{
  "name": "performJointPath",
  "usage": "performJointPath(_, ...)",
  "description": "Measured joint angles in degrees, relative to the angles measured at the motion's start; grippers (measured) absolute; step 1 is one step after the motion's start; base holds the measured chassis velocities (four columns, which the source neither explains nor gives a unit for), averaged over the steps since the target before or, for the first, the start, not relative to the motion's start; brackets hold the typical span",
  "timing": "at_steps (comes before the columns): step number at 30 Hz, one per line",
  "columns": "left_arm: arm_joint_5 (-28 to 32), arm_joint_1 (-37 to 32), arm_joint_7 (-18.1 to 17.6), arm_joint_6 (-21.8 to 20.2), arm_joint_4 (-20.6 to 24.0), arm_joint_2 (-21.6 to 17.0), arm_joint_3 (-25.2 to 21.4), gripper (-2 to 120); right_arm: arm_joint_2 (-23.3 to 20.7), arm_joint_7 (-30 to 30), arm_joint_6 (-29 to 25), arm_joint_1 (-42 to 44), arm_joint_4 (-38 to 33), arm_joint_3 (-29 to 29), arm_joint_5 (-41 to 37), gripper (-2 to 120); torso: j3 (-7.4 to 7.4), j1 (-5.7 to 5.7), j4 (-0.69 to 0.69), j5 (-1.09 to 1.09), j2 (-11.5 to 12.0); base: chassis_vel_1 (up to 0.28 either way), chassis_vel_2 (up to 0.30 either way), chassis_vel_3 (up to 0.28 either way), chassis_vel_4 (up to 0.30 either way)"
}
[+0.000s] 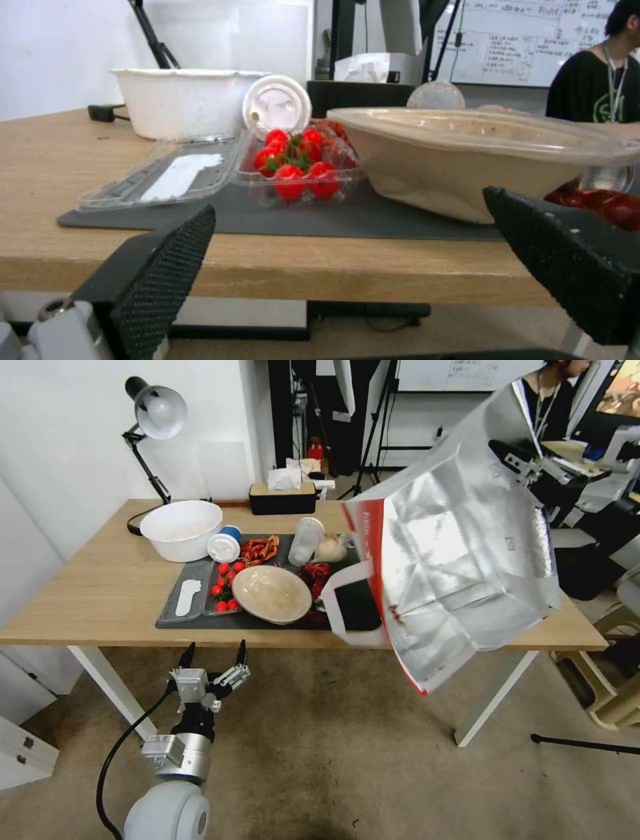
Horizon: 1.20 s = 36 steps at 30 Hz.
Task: Pick up the food delivery bag from the floor and place it on the table.
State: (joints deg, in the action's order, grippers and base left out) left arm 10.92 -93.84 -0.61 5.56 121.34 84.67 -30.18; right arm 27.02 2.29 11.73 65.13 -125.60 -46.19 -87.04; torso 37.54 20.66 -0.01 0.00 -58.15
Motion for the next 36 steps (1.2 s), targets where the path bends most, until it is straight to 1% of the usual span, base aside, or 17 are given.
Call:
performJointPath(5,-0.13,-0.33,0.04,0.29,0.01,0.11,0.04,100,2.52,1.26,-0.01,1.03,1.59,0.55,1.31,0,0.0,0.0,0.0,0.0,0.02,0.0,0.0,0.0,0.0)
performJointPath(13,-0.3,-0.53,0.08,0.55,-0.03,0.25,0.16,100,4.53,2.05,-0.01,1.83,4.5,0.83,2.85,0,-0.01,-0.01,0.0,0.0,0.02,0.0,0.0,0.0,0.0)
performJointPath(21,-0.37,-0.41,0.15,0.8,-0.32,0.33,0.26,100,5.5,2.92,-0.38,1.6,6.22,1.13,4.29,0,-0.02,-0.02,0.0,0.0,0.03,0.0,0.0,0.0,0.0)
performJointPath(33,-0.36,-0.25,0.21,0.8,-0.36,0.25,0.25,100,5.68,3.79,-0.23,1.26,7.11,1.3,5.06,1,-0.02,-0.02,0.0,0.0,0.04,0.0,0.0,0.0,0.0)
performJointPath(35,-0.34,-0.2,0.22,0.73,-0.36,0.24,0.24,100,5.76,4.01,0.02,1.27,7.29,1.3,5.31,11,-0.02,-0.02,0.0,0.0,0.05,0.0,0.0,0.0,0.0)
performJointPath(36,-0.34,-0.2,0.22,0.73,-0.36,0.24,0.24,100,5.76,4.01,0.02,1.27,7.29,1.3,5.31,11,-0.02,-0.02,0.0,0.0,0.05,0.0,0.0,0.0,0.0)
